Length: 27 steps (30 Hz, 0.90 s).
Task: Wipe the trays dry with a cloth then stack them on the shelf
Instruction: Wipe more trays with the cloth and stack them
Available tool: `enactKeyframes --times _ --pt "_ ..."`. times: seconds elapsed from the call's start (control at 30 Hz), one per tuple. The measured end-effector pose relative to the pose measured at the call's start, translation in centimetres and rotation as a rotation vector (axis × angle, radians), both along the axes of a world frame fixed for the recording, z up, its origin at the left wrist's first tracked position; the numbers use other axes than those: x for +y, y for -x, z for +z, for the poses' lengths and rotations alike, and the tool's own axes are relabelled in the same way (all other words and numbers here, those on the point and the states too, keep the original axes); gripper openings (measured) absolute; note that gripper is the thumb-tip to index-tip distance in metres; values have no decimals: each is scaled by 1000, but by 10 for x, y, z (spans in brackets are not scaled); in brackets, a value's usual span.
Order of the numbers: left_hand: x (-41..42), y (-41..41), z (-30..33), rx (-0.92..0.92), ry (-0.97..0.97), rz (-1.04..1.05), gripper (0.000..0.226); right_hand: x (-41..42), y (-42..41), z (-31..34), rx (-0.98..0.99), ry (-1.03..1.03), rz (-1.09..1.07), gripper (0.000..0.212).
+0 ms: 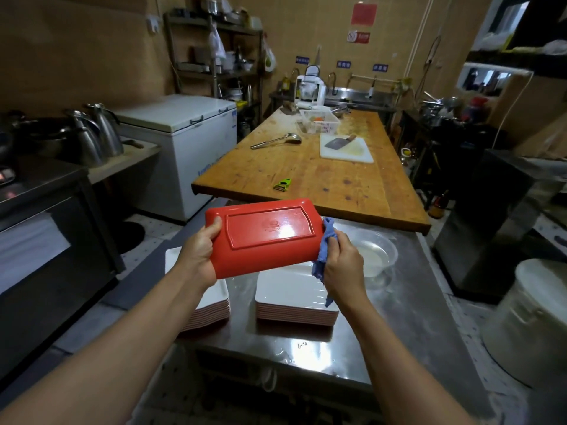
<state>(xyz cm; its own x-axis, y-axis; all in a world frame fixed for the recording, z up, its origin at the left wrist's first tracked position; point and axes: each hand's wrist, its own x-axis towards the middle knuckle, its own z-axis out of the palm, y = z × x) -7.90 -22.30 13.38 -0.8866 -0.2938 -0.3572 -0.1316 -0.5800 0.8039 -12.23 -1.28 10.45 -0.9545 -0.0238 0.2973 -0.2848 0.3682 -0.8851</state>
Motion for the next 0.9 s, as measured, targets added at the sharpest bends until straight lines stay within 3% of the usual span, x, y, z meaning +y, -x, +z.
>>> enactKeyframes --times 0.1,0.23,0.3,0.43,0.6,0.9 --pt "-12 -5 -4 -9 19 66 34 -6 1 -3 -21 3 -37 28" --pt "-32 -13 3 128 128 187 18 -17 2 -7 -76 -12 9 27" --pt "-46 -15 5 187 418 229 19 -25 3 -9 -86 12 35 28" --pt "-64 -23 -5 187 1331 202 16 -46 6 -16 -144 -28 81 23" --pt "-64 -34 -40 205 1942 21 21 -63 7 -32 -193 -52 140 21" --pt "-61 -37 -99 -63 2156 -338 20 -72 10 -50 -211 -70 117 22"
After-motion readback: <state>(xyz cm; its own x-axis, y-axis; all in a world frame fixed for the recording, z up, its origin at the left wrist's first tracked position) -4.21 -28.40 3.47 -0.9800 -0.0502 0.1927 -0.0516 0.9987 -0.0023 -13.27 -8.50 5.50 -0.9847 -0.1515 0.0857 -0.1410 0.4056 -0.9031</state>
